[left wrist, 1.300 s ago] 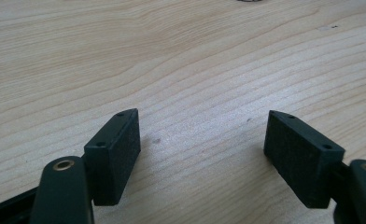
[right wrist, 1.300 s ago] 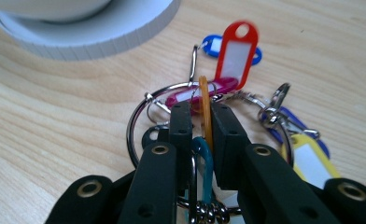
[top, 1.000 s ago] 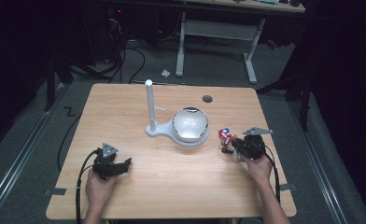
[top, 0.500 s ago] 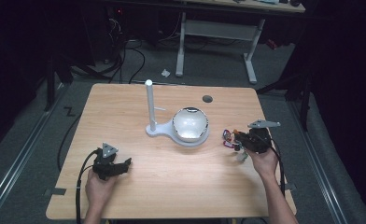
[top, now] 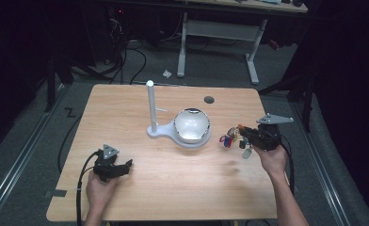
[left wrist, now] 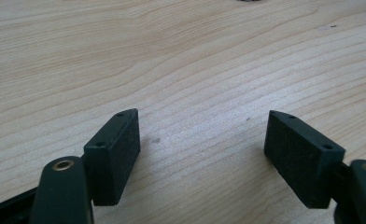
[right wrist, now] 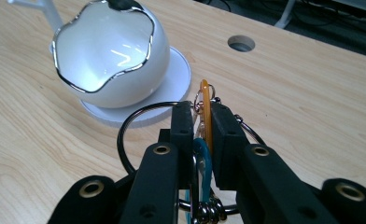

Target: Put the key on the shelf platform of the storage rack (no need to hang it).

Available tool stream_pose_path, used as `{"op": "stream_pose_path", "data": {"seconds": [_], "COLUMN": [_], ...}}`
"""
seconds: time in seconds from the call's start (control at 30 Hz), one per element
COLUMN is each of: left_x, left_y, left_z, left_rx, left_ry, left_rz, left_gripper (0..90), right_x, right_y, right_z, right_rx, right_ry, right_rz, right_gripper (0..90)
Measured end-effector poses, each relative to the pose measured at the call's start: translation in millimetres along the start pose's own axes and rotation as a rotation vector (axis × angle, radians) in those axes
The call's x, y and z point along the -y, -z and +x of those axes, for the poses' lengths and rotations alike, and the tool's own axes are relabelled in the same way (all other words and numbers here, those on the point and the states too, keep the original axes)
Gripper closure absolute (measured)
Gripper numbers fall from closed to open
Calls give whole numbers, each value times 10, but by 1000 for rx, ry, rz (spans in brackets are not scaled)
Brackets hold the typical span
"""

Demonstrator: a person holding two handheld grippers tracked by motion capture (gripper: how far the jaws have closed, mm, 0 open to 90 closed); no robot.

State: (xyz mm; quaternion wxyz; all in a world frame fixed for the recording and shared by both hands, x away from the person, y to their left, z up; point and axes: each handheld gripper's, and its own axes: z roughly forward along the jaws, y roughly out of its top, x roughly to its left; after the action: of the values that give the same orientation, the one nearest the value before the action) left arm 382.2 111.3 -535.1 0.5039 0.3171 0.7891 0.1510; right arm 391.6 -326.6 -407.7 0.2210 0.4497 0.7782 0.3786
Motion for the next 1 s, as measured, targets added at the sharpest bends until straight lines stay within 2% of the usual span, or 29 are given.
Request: {"op": "stream_pose_path", "data": {"seconds": [0.17, 0.37, 0.57, 0.7, 0.83, 1.0], "left_x": [0, 0, 0, 0, 0, 0], "left_y": [0, 0, 0, 0, 0, 0], "left_z": [2, 2, 2, 1, 2, 1], "left_rx": [0, 0, 1, 1, 1, 0], "left_ry": [-4, -4, -3, -2, -4, -1], "left_rz": [0, 0, 0, 0, 0, 0], "left_gripper": [271, 271, 271, 271, 271, 271], "right_x": [-77, -172, -261, -314, -346, -408], "right_y": [84, 177, 272, 303, 321, 338], "right_z": [37, 103, 193, 248, 282, 378], "right_rx": [-24, -40, -77, -102, -125, -147], "right_ry": [3, 32, 48, 65, 58, 85], "right_rz": [-23, -42, -64, -68, -74, -78], "right_gripper": [814, 814, 814, 814, 814, 814]}}
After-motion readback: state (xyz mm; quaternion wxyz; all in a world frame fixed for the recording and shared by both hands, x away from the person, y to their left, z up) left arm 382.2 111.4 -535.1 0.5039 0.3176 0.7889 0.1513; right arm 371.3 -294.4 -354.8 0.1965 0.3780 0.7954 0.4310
